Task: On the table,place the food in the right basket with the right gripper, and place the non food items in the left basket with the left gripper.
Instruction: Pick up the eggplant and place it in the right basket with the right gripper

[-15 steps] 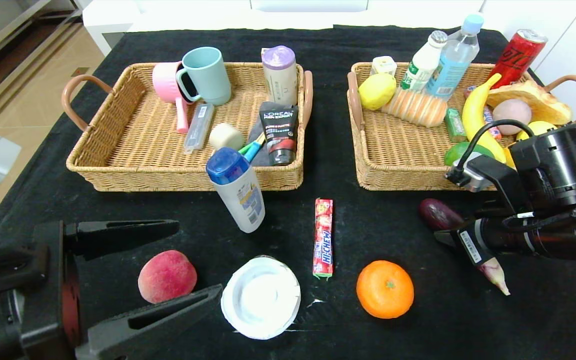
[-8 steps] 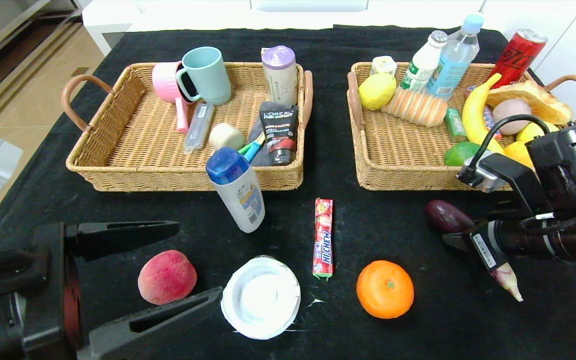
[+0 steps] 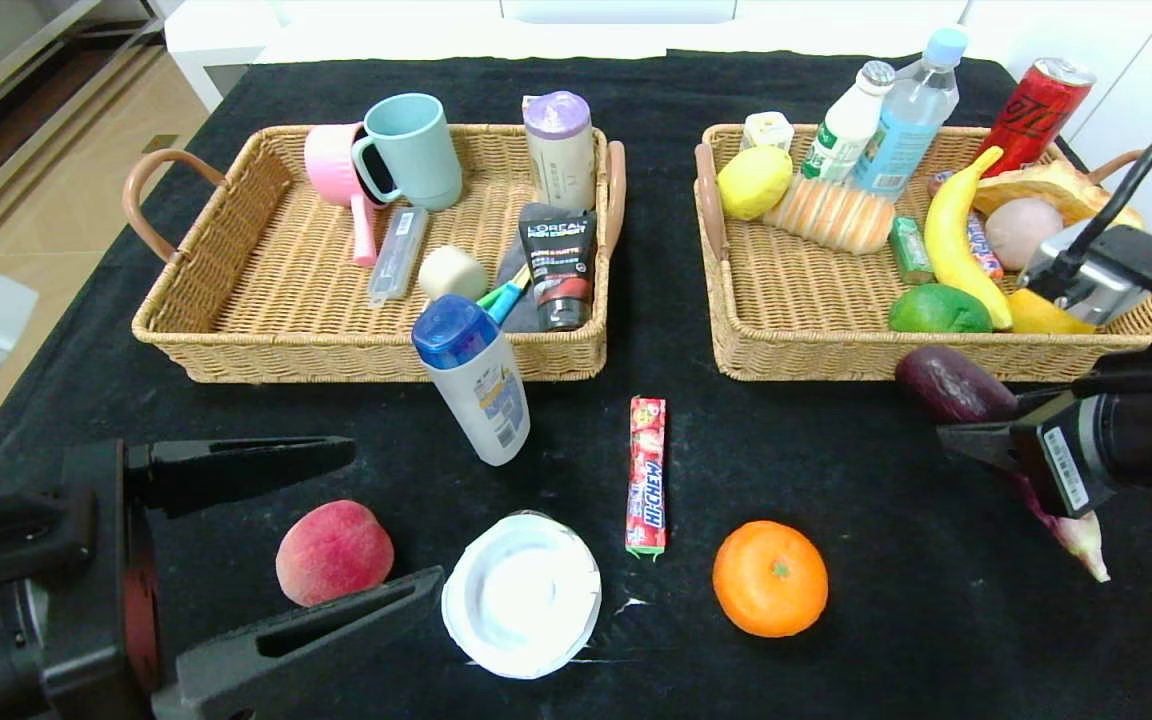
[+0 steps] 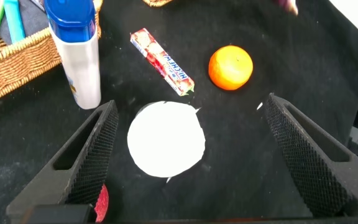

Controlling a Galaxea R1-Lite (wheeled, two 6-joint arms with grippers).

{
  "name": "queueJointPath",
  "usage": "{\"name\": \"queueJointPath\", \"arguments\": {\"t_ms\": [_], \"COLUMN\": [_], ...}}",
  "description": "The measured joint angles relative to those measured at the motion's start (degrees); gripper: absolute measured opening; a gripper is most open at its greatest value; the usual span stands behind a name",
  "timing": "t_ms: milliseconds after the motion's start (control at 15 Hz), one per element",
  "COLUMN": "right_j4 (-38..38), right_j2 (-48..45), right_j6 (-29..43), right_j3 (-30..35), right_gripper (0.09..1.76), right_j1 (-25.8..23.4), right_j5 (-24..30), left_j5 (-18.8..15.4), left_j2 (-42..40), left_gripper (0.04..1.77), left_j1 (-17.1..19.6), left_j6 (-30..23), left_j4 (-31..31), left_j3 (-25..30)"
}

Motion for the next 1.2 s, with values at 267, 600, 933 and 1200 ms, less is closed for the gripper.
{"name": "queueJointPath", "arguments": {"t_ms": [267, 600, 933, 1200], "right_j4": [1.35, 2.95, 0.57, -1.38], "right_j2": [1.49, 8.63, 16.43, 21.35], "right_j6": [0.17, 0.13, 0.30, 0.41], "right_j3": [-9.65, -24.52, -33.90, -39.07], "right_gripper": [0.81, 0.81, 0.81, 0.81], "right_j1": [-2.54, -5.19, -5.55, -5.24], "right_j5": [-0.09, -0.11, -0.17, -0.17], "left_j5": [0.02, 0.00, 0.02, 0.02], "left_j2": [-0.05, -0.05, -0.05, 0.09], "left_gripper": [1.72, 1.72, 1.72, 1.72], "left_j1": [0.02, 0.02, 0.02, 0.02], "left_j6": [0.00, 0.00, 0.02, 0.06], "left_j4": [0.00, 0.02, -0.04, 0.00], "left_j3": [-0.09, -0.02, -0.06, -0.05]}}
